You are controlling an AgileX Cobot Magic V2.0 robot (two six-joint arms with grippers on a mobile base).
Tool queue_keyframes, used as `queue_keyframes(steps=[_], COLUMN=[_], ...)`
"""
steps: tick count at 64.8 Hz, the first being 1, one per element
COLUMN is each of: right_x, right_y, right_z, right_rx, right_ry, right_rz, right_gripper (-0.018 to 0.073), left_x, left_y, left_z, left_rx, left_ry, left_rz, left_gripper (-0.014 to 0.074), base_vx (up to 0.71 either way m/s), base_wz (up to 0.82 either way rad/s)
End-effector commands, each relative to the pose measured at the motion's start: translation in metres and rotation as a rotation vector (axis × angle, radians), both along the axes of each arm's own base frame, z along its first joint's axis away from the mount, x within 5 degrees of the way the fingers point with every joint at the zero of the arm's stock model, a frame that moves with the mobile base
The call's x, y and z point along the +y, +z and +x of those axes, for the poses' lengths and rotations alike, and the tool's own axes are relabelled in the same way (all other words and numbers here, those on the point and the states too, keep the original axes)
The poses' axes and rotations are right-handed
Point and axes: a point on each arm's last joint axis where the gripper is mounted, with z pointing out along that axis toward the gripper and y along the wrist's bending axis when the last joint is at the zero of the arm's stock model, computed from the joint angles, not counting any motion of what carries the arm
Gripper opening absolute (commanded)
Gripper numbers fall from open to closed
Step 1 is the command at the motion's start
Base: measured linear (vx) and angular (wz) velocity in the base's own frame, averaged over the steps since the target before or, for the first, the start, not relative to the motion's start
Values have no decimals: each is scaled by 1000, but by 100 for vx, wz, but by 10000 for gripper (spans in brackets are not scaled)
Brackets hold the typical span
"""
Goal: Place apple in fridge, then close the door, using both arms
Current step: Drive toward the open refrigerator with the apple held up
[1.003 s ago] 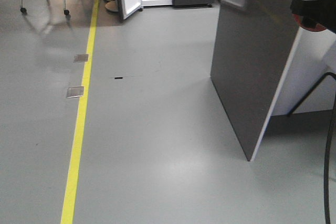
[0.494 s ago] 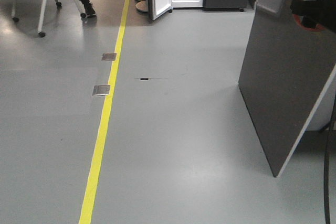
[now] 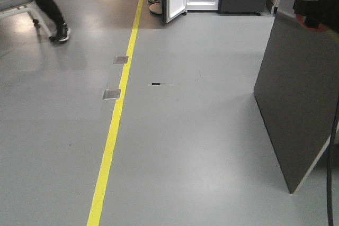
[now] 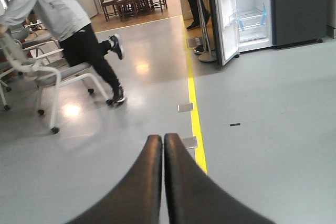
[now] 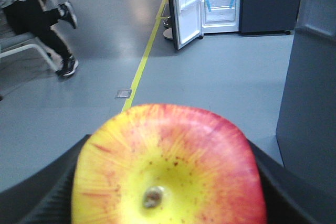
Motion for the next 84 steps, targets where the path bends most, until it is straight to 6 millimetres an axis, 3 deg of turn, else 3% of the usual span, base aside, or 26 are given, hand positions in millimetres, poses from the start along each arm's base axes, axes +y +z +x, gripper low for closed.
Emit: queue_keyframes(steps=[1,84], right_x=[-4,-4], right_y=[25,25], right_z=[-7,-7], right_rx=[-133,-133], right_ry=[-29,-29], right_rz=[4,4], right_gripper=[152,152], left_x=[0,0], left_y=[0,0], left_z=[0,0], left_rx=[-72,-72], left_ry=[-3,-3], left_rz=[-9,-9], left_gripper=[-6,-6], base_vx=[14,17], base_wz=[4,0])
